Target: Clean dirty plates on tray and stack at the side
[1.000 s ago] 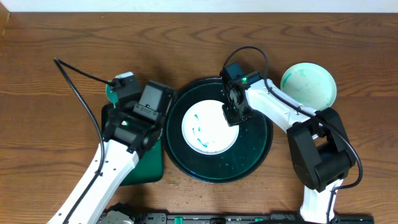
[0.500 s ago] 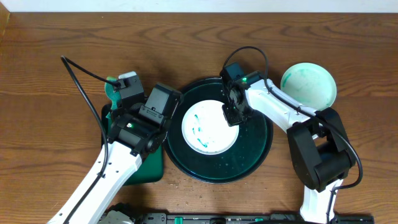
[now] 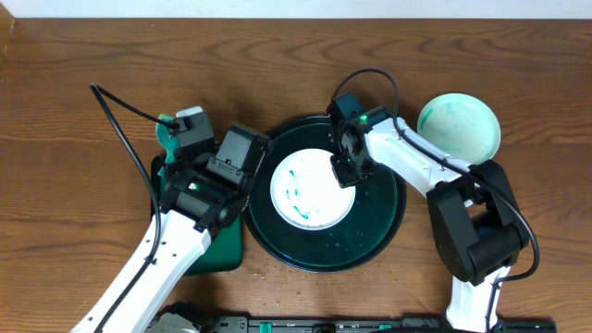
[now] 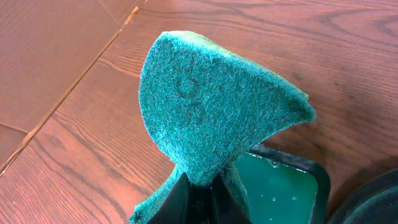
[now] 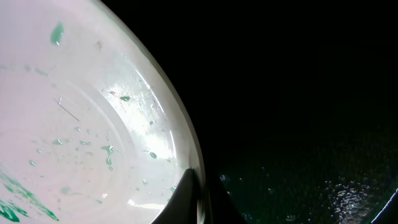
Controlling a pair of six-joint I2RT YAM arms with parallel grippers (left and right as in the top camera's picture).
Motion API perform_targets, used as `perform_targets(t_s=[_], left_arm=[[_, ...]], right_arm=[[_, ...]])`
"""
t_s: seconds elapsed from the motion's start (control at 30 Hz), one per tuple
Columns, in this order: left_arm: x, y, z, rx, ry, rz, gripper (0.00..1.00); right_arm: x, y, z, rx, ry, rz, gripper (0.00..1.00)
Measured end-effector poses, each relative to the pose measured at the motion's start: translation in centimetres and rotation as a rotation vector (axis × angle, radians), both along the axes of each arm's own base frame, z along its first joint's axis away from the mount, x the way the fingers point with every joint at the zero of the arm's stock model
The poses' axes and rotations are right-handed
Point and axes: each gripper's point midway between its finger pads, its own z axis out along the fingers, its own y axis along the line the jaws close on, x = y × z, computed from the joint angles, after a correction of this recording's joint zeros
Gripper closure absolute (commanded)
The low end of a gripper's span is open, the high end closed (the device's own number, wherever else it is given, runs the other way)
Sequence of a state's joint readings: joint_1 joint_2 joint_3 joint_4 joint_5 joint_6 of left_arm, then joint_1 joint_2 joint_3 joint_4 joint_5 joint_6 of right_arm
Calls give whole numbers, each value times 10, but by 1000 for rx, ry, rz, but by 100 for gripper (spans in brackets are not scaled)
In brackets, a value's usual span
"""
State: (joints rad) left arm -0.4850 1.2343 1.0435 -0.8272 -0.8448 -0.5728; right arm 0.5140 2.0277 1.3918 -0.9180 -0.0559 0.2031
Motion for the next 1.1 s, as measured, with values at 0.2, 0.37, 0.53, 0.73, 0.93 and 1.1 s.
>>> perform_targets(t_s=[0.2,0.37,0.53,0.73,0.93,1.1], left_arm=[[0,0,0,0,0,0,93],[0,0,0,0,0,0,93],[0,0,0,0,0,0,93],[0,0,0,0,0,0,93],[0,0,0,0,0,0,93],[0,0,0,0,0,0,93]], right_arm=[[0,0,0,0,0,2,99],[1,4,0,29,1,0,99],[1,12,-1,92,19,-41,99],[-5,34,-1,200,61,-85,99],[-13,43,-1,243,102,-92,99],[-14,44,0,251,107,-94,99]])
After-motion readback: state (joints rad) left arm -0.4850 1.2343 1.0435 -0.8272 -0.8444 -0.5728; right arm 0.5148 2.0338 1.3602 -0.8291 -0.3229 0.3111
